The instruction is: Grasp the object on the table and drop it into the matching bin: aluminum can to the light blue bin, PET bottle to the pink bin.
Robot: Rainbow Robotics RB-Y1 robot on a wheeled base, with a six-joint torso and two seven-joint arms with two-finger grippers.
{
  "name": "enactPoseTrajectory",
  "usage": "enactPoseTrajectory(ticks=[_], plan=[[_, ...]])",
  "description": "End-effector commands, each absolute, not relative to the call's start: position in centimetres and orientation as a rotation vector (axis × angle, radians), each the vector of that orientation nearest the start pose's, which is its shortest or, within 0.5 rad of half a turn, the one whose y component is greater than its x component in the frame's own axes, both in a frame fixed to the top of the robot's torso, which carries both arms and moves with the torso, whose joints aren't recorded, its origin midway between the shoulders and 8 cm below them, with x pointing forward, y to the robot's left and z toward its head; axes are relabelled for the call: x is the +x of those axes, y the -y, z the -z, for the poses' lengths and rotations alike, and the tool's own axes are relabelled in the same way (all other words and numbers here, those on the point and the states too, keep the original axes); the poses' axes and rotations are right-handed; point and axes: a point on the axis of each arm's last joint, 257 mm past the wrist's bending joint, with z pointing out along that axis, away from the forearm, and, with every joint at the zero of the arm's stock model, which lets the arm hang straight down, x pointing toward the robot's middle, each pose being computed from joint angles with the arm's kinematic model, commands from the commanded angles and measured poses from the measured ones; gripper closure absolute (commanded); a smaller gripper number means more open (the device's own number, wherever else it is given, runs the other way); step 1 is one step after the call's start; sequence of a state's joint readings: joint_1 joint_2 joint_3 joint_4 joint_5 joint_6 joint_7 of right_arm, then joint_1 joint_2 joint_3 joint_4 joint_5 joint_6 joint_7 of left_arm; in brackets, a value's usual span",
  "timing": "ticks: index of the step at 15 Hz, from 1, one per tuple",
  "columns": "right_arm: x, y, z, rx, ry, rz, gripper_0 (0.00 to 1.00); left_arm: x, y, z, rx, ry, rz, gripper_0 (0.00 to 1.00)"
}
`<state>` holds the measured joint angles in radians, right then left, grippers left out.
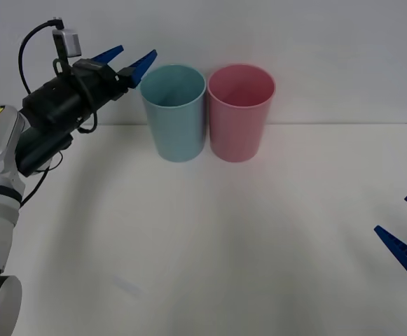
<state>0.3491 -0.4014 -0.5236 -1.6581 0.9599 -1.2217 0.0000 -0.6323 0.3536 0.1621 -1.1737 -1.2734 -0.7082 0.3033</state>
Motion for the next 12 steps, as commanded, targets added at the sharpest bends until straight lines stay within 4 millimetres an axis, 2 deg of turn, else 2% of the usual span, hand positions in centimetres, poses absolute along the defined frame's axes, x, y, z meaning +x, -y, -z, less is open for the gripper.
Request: enactPoseTrajectory(ticks=[1, 3, 10, 12], plan=[[34.2, 33.0, 16.9, -0.465, -1.441, -0.567, 0.00, 61.6, -19.5, 2.3, 0.345, -1.316, 0.658, 0.00], [34.2, 33.0, 16.9, -0.465, -1.441, -0.567, 0.00, 60.0, -21.5, 3.3, 0.352, -1.311, 0.625, 0.00], [34.2, 33.0, 16.9, -0.465, -1.441, -0.567, 0.00, 51.9, -30.0, 6.7, 0.407, -1.299, 0.496, 0.00], [34.2, 33.0, 16.9, -0.465, -1.441, -0.567, 0.00, 50.2, -32.0, 8.0, 0.440, -1.309, 0.441, 0.00]])
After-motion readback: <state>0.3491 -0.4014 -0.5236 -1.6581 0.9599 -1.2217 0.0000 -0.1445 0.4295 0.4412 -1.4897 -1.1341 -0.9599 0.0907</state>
